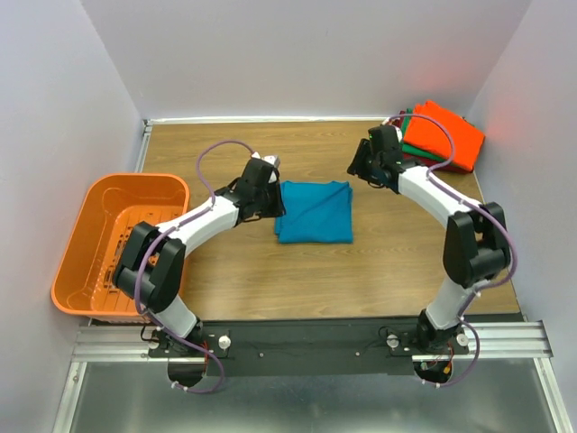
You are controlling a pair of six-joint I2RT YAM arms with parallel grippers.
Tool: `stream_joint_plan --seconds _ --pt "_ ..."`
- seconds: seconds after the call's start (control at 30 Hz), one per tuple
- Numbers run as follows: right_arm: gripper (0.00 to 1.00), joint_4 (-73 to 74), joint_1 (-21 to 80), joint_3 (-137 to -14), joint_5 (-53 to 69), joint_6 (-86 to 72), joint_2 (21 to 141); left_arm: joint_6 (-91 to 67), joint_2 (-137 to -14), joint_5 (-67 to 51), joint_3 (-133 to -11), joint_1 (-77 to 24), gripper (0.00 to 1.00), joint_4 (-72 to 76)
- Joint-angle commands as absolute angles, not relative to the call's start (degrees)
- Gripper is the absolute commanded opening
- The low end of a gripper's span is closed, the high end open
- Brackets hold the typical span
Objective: Fold and stack the t-shirts
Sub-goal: Fold the tshirt
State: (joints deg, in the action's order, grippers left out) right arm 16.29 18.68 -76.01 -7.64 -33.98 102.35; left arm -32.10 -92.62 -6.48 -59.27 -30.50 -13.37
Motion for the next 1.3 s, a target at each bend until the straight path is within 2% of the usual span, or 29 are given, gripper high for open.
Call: stream_joint_plan --seconds 0.0,0.03,0.17,0.47,0.57,0.77,1.03,1.1,1.13,1.23,1.27 --pt "0.56 17.75 19.86 -70.41 -3.09 -34.01 98.53 -30.24 -90.17 -1.15 -63.89 -30.5 0.22 -17.67" --pt "0.52 17.75 21.26 -68.92 -2.82 -34.01 97.74 -30.23 -91.22 -1.32 -65.55 -30.5 0.21 -17.75" --pt "0.48 17.67 25.22 -66.71 -2.63 -34.45 97.12 -30.76 -96.58 -4.74 -71.27 -30.5 0.16 -17.23" --pt "0.46 16.26 29.09 -56.88 -2.9 -35.33 96.24 -32.87 -110.89 -5.71 -80.32 -29.97 0.14 -15.47" --pt "0.46 15.91 29.09 -52.22 -3.78 -35.33 95.28 -34.62 -113.98 -8.78 -79.9 -28.74 0.12 -12.93" --pt "0.46 15.38 29.09 -45.28 -3.78 -35.77 91.15 -36.12 -115.49 -9.4 -77.44 -25.67 0.12 -10.81" --pt "0.46 15.64 29.09 -45.87 -2.9 -35.77 87.99 -35.16 -114.79 -10.54 -78.57 -24.17 0.12 -10.98" --pt "0.49 16.08 29.0 -47.1 -3.77 -35.34 86.58 -34.28 -113.91 -11.51 -79.89 -24.17 0.11 -11.34" --pt "0.54 16.69 28.66 -48.68 -4.3 -35.16 85.18 -34.19 -112.78 -11.51 -80.33 -24.17 0.11 -11.51" --pt "0.61 16.87 26.2 -50.53 -5.8 -34.98 83.85 -33.4 -110.49 -11.6 -80.16 -24.26 0.11 -11.95" --pt "0.67 16.79 23.41 -51.58 -5.54 -34.81 84.11 -33.31 -108.74 -11.51 -79.37 -24.43 0.11 -12.3"
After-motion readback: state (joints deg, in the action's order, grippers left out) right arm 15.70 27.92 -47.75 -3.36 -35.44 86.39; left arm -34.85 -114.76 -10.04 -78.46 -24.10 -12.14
